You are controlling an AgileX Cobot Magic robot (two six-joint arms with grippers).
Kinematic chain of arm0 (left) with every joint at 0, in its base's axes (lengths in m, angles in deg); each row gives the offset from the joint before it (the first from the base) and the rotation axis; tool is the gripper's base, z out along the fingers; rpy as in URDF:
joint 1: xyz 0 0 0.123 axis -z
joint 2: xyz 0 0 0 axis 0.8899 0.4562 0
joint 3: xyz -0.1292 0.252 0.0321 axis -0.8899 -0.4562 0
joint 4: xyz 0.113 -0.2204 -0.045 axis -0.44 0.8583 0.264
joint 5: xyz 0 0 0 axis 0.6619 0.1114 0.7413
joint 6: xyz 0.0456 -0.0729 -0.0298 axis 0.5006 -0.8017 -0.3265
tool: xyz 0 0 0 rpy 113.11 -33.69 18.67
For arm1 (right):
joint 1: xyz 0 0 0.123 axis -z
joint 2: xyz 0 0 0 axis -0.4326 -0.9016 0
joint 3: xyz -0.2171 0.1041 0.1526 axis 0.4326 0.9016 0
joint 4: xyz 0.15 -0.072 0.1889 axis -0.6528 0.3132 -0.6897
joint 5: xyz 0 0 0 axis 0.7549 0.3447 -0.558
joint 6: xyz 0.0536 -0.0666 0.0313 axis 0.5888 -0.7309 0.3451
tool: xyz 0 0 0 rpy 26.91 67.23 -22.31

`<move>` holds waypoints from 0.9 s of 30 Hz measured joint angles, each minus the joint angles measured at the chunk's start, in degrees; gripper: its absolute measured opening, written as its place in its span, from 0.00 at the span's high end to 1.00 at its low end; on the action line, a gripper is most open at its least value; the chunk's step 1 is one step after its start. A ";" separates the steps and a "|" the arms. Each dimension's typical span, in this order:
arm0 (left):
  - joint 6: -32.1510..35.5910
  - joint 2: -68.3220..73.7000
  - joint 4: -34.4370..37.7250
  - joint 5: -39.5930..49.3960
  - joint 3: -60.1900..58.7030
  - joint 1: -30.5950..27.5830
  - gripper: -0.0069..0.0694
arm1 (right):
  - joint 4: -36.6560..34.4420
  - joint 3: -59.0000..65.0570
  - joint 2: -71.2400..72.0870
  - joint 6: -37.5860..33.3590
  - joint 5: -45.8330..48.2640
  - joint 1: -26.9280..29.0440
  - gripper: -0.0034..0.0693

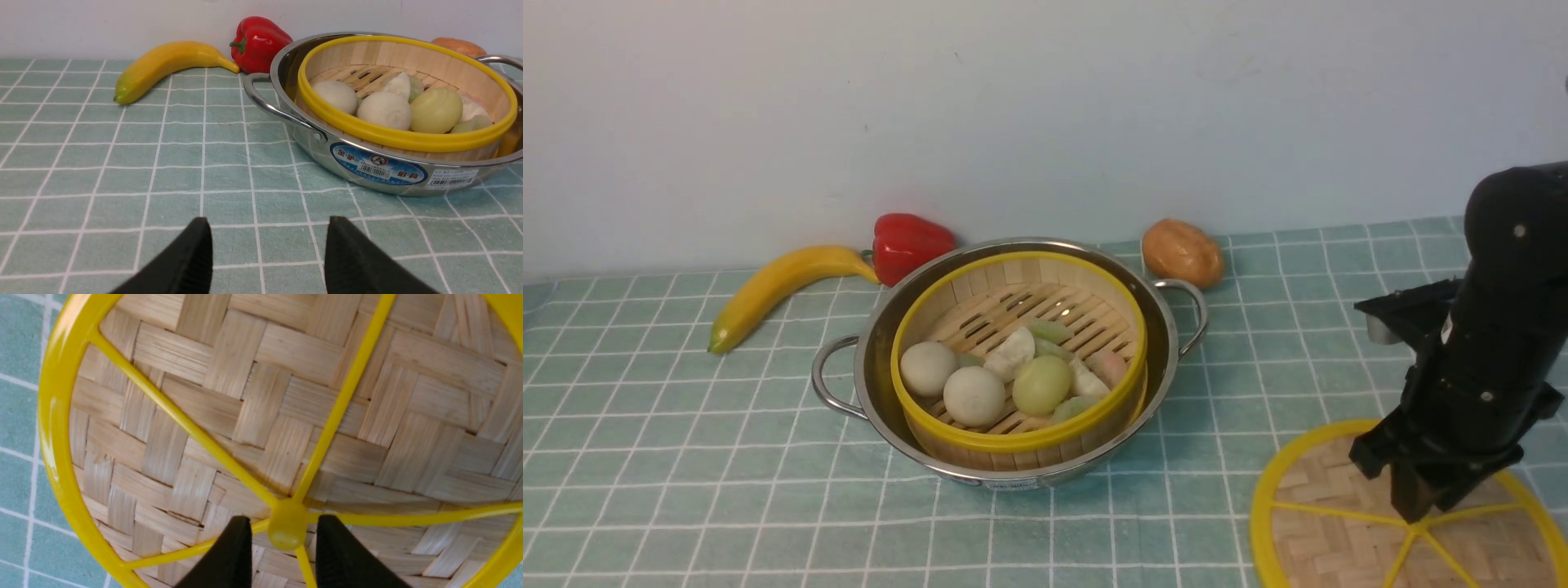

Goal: Place the steamer in the pot on the blue tablecloth, and put the lid on the steamer.
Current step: 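Move the gripper down to the bamboo steamer lid and grasp its center knob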

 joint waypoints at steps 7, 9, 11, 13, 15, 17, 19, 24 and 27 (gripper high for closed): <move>0.00 0.00 0.00 0.00 0.00 0.00 0.44 | 0.47 -0.01 -3.32 0.63 0.83 0.00 0.62; 0.00 0.00 0.00 0.00 0.00 0.00 0.44 | 0.54 -0.06 -3.32 0.88 0.83 0.00 0.63; 0.00 0.00 0.00 0.00 0.00 0.00 0.44 | 0.81 -0.06 -3.32 1.05 0.87 0.00 0.65; 0.00 0.00 0.00 0.00 0.00 0.00 0.44 | 0.81 -0.06 -3.32 1.05 0.99 0.00 0.71; 0.00 0.00 0.00 0.00 0.00 0.00 0.44 | 0.81 -0.06 -3.32 1.05 1.07 0.00 0.75; 0.00 0.00 0.00 0.00 0.00 0.00 0.44 | 0.81 -0.06 -3.32 1.05 1.13 0.00 0.75; 0.00 0.00 0.00 0.00 0.00 0.00 0.44 | 0.81 -0.06 -3.32 1.05 1.13 0.00 0.75; 0.00 0.00 0.00 0.00 0.00 0.00 0.44 | 0.86 0.00 -2.51 1.17 0.11 0.00 0.75; 0.00 0.00 0.00 0.00 0.00 0.00 0.44 | 2.56 0.00 1.05 2.10 -3.08 0.00 0.75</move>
